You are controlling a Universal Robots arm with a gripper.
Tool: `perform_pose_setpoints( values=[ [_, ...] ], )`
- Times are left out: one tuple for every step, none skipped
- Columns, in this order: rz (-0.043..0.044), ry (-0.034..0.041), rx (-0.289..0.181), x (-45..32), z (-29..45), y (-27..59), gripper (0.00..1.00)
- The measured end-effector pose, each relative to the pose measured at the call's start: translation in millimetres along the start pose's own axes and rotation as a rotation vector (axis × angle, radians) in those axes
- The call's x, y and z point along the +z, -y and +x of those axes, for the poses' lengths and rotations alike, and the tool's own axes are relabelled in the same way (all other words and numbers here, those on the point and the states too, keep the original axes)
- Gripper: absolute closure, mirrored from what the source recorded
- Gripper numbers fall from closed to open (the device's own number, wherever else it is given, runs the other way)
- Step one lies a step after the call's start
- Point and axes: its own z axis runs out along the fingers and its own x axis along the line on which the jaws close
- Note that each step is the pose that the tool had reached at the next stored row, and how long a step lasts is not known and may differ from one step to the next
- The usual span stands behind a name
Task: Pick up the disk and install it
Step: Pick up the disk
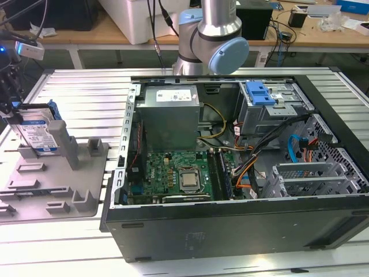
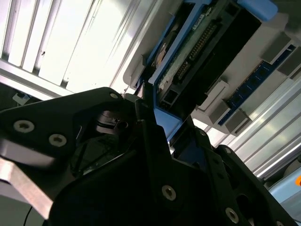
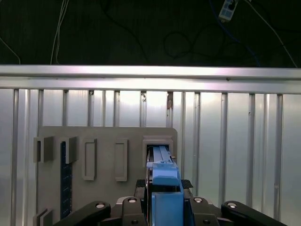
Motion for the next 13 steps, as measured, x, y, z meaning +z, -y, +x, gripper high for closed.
perform_pose_setpoints(
  values=[
    [0.0,0.0001,0.0,0.0,0.0,0.0,0.63],
    [0.0,0.0,0.0,0.0,0.0,0.0,0.63],
    [0.0,0.0,0.0,0.0,0.0,0.0,0.63],
    [0.0,0.0,0.0,0.0,0.0,0.0,0.63],
    [-0.0001,0.0,0.0,0.0,0.0,0.0,0.63],
    [0.0,0.0,0.0,0.1,0.0,0.0,0.63],
    [-0.0001,0.0,0.0,0.1,0.0,0.0,0.63],
    [0.0,-0.0001,0.0,0.1,0.0,0.0,0.63],
    [0.0,0.0,0.0,0.1,0.0,0.0,0.63],
    [0.0,0.0,0.0,0.2,0.0,0.0,0.63],
    [0.0,0.0,0.0,0.2,0.0,0.0,0.63],
    [0.0,0.0,0.0,0.2,0.0,0.0,0.63],
    [0.0,0.0,0.0,0.3,0.0,0.0,0.63]
  ],
)
